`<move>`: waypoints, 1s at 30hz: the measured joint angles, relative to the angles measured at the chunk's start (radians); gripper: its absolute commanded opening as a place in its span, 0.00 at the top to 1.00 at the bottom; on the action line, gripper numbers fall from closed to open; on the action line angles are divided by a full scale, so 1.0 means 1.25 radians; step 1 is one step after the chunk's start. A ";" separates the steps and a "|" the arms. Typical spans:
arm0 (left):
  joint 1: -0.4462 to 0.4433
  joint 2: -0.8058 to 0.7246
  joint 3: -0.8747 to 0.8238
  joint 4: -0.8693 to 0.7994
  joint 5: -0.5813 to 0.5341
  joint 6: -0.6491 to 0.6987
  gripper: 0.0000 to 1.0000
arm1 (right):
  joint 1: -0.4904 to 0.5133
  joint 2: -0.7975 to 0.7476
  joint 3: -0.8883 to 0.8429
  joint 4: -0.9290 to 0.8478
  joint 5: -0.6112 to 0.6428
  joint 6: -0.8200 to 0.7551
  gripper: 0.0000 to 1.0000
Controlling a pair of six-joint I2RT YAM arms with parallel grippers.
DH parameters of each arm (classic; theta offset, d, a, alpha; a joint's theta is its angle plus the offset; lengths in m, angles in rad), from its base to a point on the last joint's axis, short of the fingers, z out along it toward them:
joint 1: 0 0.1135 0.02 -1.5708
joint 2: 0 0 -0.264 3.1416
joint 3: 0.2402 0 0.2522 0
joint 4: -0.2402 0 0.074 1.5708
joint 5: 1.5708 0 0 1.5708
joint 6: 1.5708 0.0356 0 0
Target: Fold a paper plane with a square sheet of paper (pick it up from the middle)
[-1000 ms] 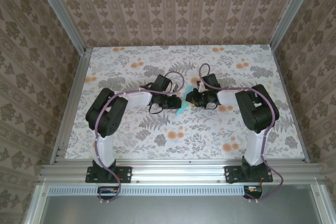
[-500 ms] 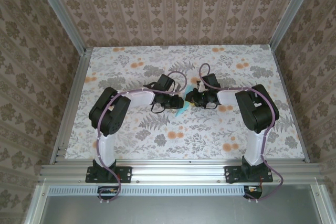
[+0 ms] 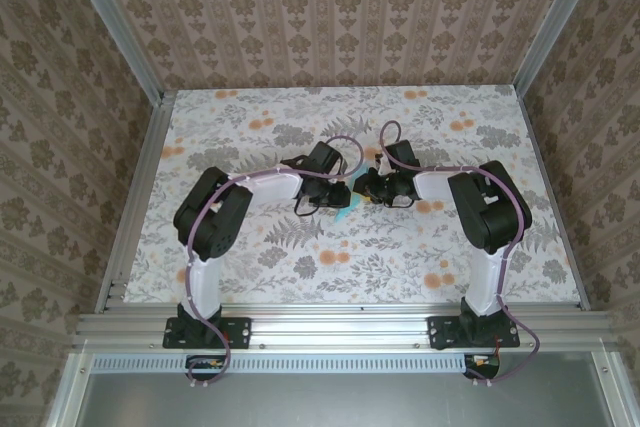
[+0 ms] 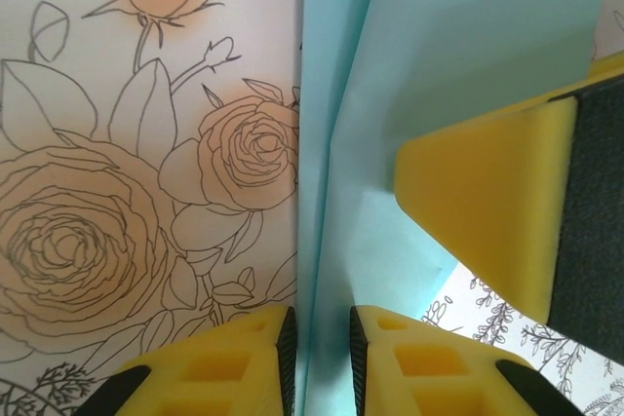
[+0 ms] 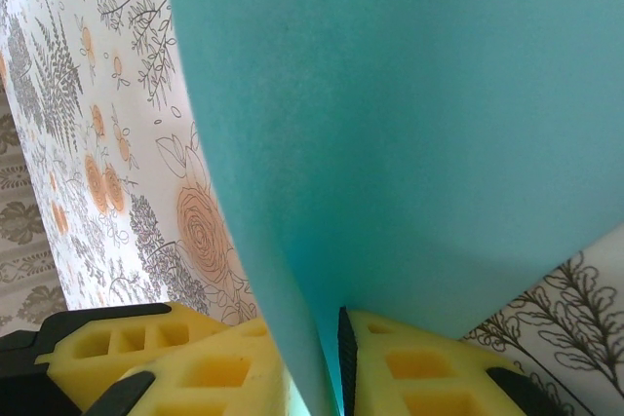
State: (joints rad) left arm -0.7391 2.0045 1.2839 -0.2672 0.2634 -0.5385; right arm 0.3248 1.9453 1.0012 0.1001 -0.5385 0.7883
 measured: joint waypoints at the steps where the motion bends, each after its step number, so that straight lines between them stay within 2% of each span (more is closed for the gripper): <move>1: 0.000 0.002 0.004 -0.006 -0.005 0.000 0.77 | 0.000 0.000 0.000 0.000 0.000 0.000 0.78; 13: -0.023 0.011 0.043 -0.077 -0.087 0.000 0.76 | -0.001 -0.002 0.001 -0.001 0.001 0.018 0.78; 23: -0.028 0.020 0.061 -0.100 -0.105 -0.001 0.76 | -0.005 -0.012 0.003 -0.011 0.016 0.024 0.74; 30: -0.031 0.024 0.071 -0.114 -0.113 -0.001 0.76 | -0.010 -0.028 0.004 -0.039 0.031 0.016 0.76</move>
State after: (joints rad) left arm -0.7784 2.0346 1.3727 -0.4095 0.1223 -0.5400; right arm 0.3119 1.9099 1.0058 0.0509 -0.5003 0.8078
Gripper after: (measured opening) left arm 0.238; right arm 0.246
